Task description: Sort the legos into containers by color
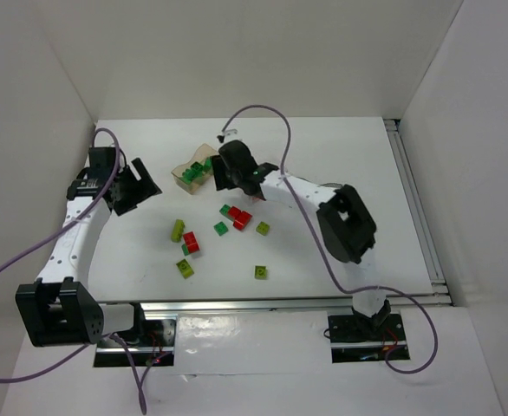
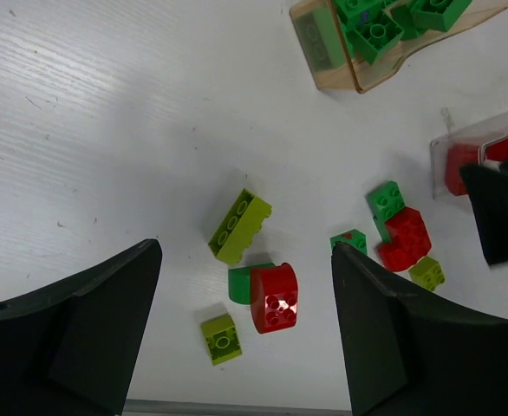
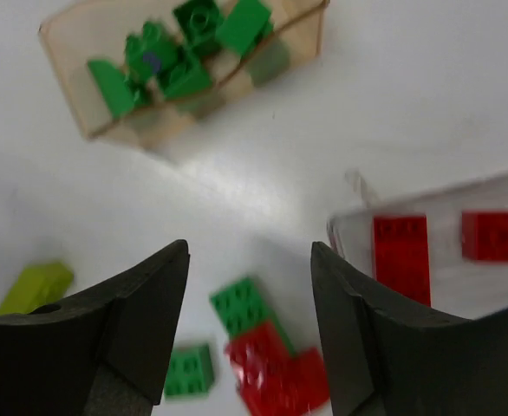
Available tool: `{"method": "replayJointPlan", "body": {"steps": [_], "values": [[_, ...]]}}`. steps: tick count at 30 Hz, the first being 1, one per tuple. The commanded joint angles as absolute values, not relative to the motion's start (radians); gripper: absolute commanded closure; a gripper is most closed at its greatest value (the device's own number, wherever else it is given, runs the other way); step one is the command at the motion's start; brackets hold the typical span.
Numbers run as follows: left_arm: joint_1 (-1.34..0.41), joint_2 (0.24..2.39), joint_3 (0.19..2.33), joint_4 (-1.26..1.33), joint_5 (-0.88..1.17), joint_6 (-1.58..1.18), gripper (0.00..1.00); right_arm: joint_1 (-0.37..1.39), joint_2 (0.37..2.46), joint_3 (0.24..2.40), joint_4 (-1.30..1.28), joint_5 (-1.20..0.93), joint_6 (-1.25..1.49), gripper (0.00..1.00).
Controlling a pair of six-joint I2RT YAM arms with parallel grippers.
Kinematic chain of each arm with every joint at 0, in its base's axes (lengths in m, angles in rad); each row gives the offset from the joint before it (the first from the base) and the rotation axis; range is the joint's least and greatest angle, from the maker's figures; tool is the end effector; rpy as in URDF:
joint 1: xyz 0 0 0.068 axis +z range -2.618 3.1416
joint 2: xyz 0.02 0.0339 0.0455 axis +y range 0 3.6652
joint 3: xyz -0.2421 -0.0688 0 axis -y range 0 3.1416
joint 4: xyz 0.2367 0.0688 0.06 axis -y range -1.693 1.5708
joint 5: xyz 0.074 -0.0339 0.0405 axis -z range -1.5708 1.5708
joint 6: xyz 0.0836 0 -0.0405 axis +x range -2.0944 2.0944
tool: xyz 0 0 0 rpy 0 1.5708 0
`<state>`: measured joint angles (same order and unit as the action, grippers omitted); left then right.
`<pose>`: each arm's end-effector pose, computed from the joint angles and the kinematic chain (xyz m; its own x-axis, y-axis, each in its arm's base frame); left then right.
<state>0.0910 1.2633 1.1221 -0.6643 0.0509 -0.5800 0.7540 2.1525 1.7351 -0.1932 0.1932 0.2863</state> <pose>0.2978 0.0229 0.2568 -0.5702 -0.6016 -0.5593 -0.4401 0.7987 -0.4103 0.3912 0.3453 0.1852 -0.5583 -0.1441 -0.8170 -0.4164 0.9004 0.1258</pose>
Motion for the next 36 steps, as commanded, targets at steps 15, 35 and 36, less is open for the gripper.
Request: {"method": "replayJointPlan", "body": {"steps": [15, 35, 36], "values": [[0.067, 1.255, 1.181, -0.71, -0.06, -0.58, 0.11, 0.997, 1.859, 1.198, -0.195, 0.172, 0.436, 0.23], [0.067, 1.246, 1.2, -0.71, -0.072, -0.561, 0.11, 0.969, 2.115, 1.463, -0.195, 0.302, 0.361, 0.5], [0.067, 1.246, 1.2, -0.71, -0.072, -0.561, 0.11, 0.969, 2.105, 1.476, -0.195, 0.302, 0.36, 0.56]]}}
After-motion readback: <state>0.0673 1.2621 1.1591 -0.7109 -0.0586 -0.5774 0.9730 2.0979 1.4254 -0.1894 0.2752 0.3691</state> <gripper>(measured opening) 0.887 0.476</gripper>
